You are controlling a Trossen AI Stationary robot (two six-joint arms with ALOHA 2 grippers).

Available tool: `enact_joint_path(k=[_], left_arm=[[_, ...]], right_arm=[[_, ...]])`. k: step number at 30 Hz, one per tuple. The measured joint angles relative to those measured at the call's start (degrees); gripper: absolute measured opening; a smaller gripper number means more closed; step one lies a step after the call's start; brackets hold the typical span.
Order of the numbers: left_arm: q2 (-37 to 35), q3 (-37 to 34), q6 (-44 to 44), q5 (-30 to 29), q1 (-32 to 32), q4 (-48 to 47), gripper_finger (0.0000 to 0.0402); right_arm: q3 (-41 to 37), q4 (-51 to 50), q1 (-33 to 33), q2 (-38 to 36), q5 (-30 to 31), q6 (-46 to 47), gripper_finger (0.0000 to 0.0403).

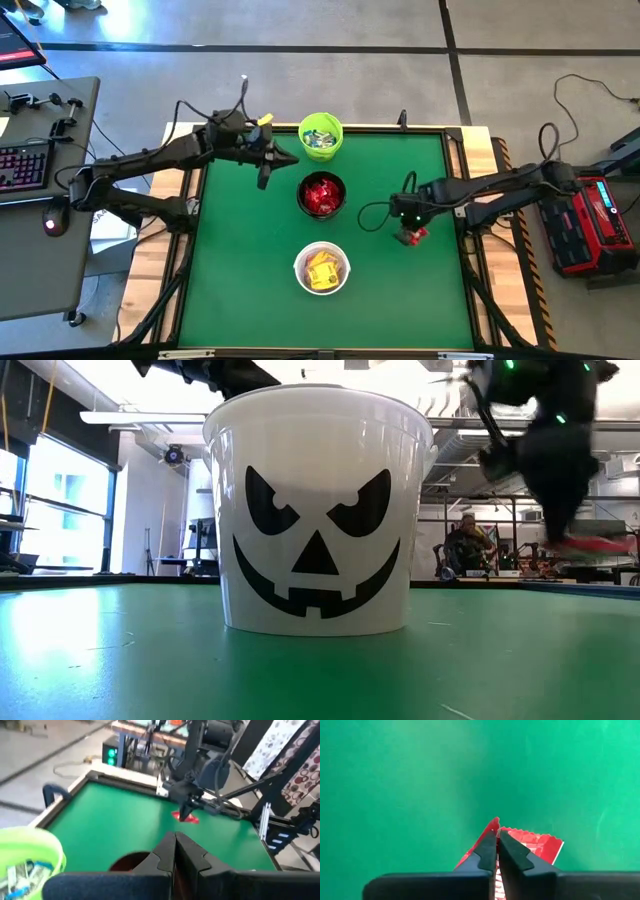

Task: Sort candy by brand, put in halloween buckets
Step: Put the red chocolate into the black bucket

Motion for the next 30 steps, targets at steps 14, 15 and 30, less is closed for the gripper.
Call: enact_joint_path(k=[14, 15, 30], left_arm=[[-2.13, 0.0, 2.07, -0.61, -0.34, 3.81, 0.0], [-2.19, 0.0, 1.99, -0.57, -0.38, 4.56, 0.0], [-7.7, 0.0, 4.2, -1.11, 0.81, 2.65, 0.0]], right_arm=[[30.8, 1.55, -4.94, 15.05, 6.52, -8.03, 0.0], [33.29, 1.89, -5.37, 16.99, 6.61, -8.2, 0.0], [43.99, 18.5, -6.99, 33.54, 15.58, -15.55, 0.0]])
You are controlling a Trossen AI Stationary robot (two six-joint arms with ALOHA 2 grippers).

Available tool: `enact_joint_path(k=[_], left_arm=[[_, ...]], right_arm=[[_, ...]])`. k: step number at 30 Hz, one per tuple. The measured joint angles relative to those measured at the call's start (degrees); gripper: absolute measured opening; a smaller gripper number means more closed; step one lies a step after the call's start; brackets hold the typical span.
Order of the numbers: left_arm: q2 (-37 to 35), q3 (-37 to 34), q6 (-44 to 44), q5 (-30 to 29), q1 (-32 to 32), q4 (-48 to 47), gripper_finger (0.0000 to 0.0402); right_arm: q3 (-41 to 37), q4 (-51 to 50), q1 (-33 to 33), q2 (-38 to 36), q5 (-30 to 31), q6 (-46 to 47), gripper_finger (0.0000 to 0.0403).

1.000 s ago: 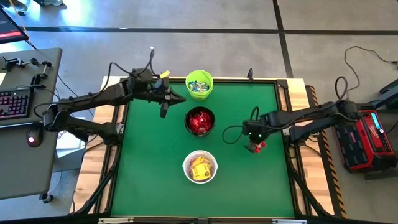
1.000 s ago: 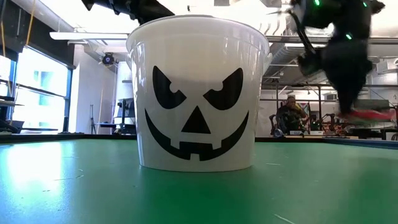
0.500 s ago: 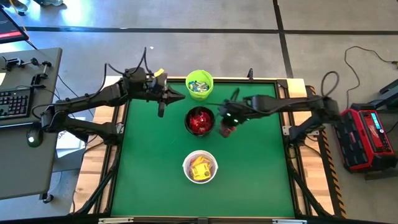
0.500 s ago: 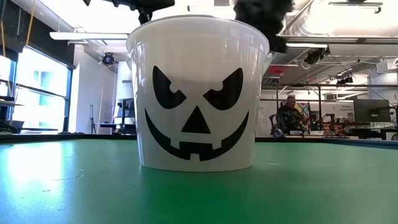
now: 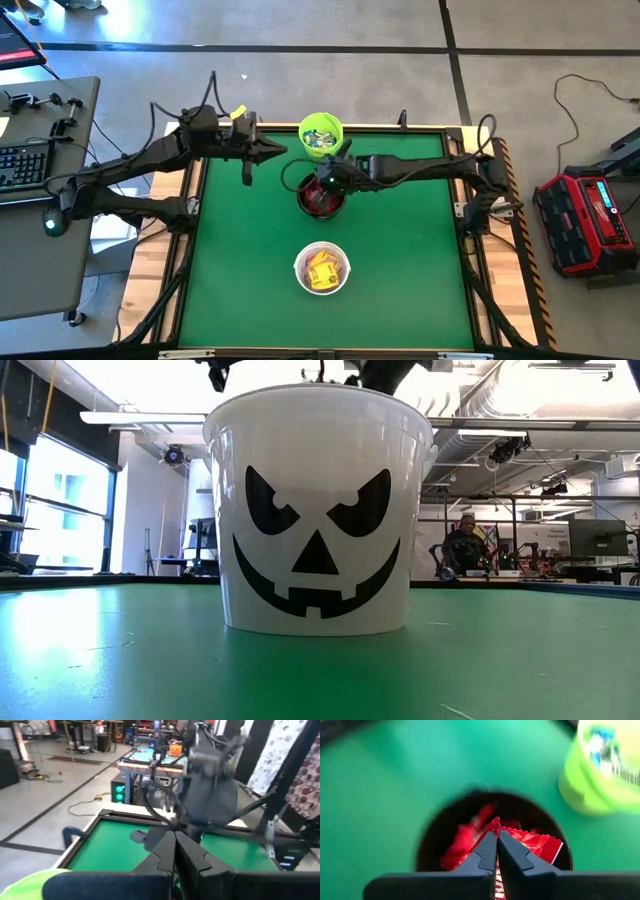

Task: Sort candy by brand, put in halloween buckets
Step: Put the red chocolate into the black bucket, then return to Home Position

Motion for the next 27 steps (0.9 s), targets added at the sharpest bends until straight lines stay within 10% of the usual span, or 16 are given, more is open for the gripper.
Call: enact_joint_path(k=[10, 21, 27], left_arm=[[-3.13, 0.0, 0.69, -0.86, 1.96, -4.55, 0.0], [-3.31, 0.0, 0.62, -0.86, 1.93, -4.71, 0.0], [-3.47, -2.69, -0.54, 0.62, 0.69, -0.15, 0.0]], right_arm=[[-6.4, 0.72, 0.5, 0.32, -1.07, 4.36, 0.0011], [-0.93, 0.96, 0.37, 0.27, -4.24, 0.91, 0.0145], [-3.7, 0.51, -0.95, 0.21, -6.4, -1.83, 0.0084]])
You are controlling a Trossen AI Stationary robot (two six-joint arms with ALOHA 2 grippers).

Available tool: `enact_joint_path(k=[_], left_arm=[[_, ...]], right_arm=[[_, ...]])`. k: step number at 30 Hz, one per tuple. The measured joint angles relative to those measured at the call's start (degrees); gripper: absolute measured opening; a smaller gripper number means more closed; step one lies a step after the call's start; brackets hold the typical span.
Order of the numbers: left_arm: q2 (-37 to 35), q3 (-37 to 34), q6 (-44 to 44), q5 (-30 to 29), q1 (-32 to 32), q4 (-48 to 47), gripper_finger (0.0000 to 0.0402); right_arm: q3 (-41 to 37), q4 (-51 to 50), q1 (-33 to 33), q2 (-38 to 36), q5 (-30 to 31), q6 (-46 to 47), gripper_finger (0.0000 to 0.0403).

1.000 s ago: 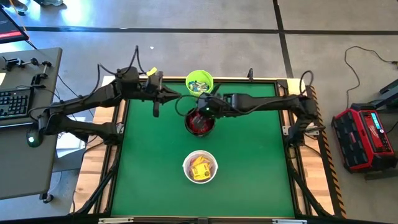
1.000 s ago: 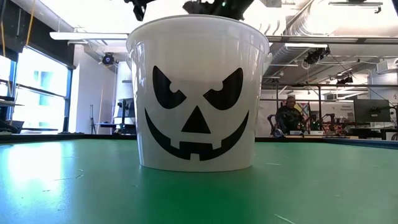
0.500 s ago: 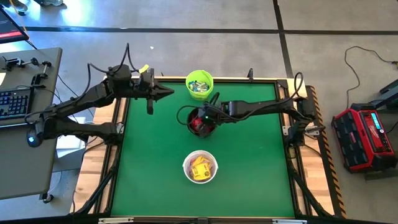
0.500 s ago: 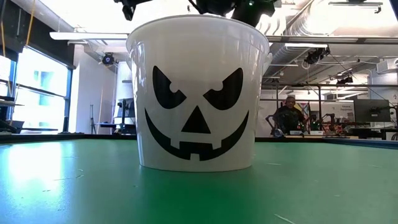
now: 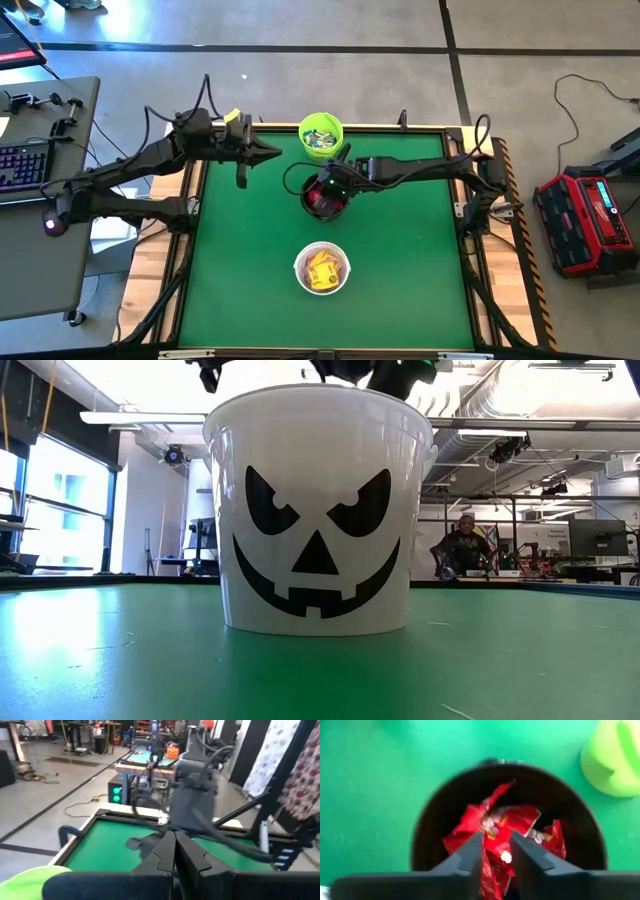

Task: Sort candy by brand, put in halloween buckets
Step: Return to Home Position

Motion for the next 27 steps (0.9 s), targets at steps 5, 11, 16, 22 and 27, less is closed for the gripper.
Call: enact_joint_path(k=[5, 11, 16, 22, 27], left_arm=[[-1.47, -5.47, -3.86, 0.93, 0.04, 6.96, 0.0], [-4.1, -9.55, -4.31, 1.05, 0.04, 8.92, 0.0], [-7.34, -12.11, -4.4, 1.1, 0.04, 10.75, 0.0], [-8.9, -17.45, -5.26, 1.0, 0.2, 16.81, 0.0], [-8.89, -21.35, -6.19, 0.91, 0.11, 21.8, 0.0]], right_arm=[[-2.58, 2.23, -1.09, 0.0, -5.58, -1.89, 0.0013], [-7.82, 8.85, -3.17, 0.55, -8.24, -1.79, 0.0003], [-7.5, 10.15, -3.46, -0.45, -7.63, -4.86, 0.0003], [-6.62, 12.49, -3.36, -4.31, -7.54, -9.3, 0.0001], [-6.63, 15.97, -3.27, -7.04, -6.37, -12.37, 0.0]])
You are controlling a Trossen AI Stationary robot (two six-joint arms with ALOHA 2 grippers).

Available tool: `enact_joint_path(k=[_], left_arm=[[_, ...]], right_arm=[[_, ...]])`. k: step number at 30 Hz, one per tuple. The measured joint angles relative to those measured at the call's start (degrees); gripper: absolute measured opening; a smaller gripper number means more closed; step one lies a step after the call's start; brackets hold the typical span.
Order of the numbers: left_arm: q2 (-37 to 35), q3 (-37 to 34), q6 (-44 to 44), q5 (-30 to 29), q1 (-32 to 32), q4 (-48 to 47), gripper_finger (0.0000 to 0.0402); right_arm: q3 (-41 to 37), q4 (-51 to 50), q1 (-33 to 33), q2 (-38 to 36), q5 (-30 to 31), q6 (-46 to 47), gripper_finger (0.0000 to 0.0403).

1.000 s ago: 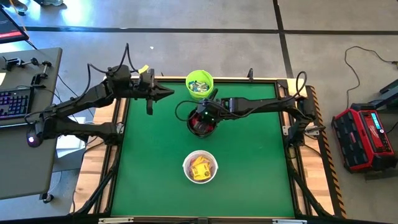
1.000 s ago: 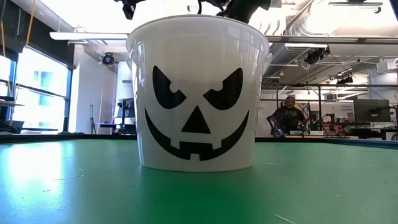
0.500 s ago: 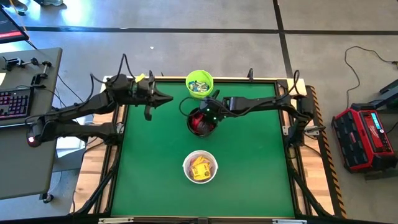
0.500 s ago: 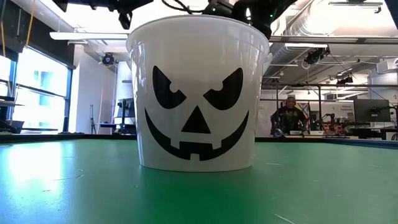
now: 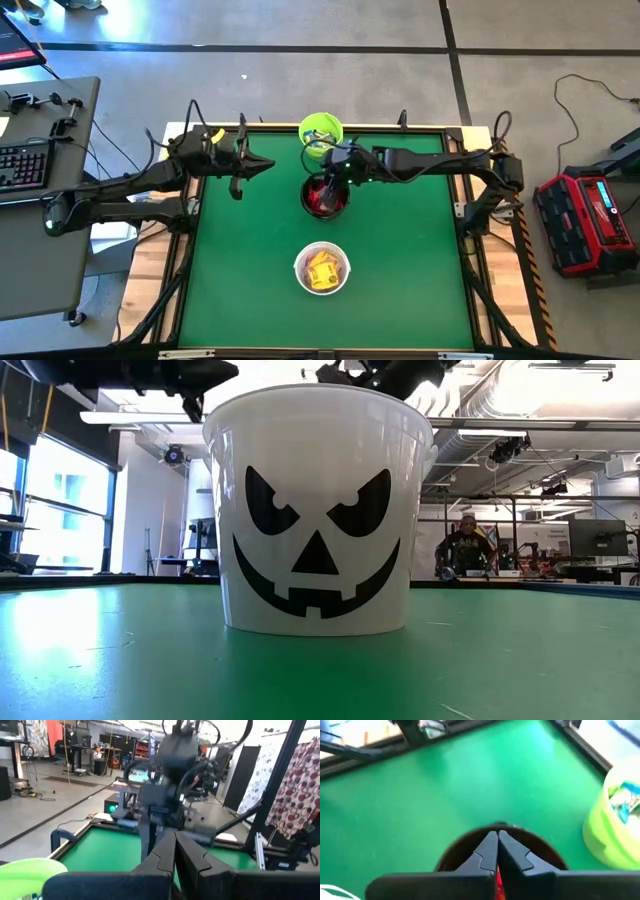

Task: Sort candy by brand, put in halloween buckets
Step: Return to Home Position

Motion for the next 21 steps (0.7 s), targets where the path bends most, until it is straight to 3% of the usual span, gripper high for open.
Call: enact_joint_path(k=[4, 9, 21], left_arm=[[0.0, -1.96, 1.61, -0.9, 0.0, 1.07, 0.0], [-0.02, -2.03, 4.74, -1.07, -0.07, 0.31, 0.0], [-0.26, -2.01, 6.18, -2.49, -0.68, -1.42, 0.0]], right_arm=[[-2.31, 4.26, 0.05, -0.92, -0.53, -1.72, 0.0], [-9.14, 13.51, 0.07, -6.02, -6.24, -4.51, 0.0], [-33.39, 23.37, -0.36, -28.83, -1.47, -5.94, 0.0]])
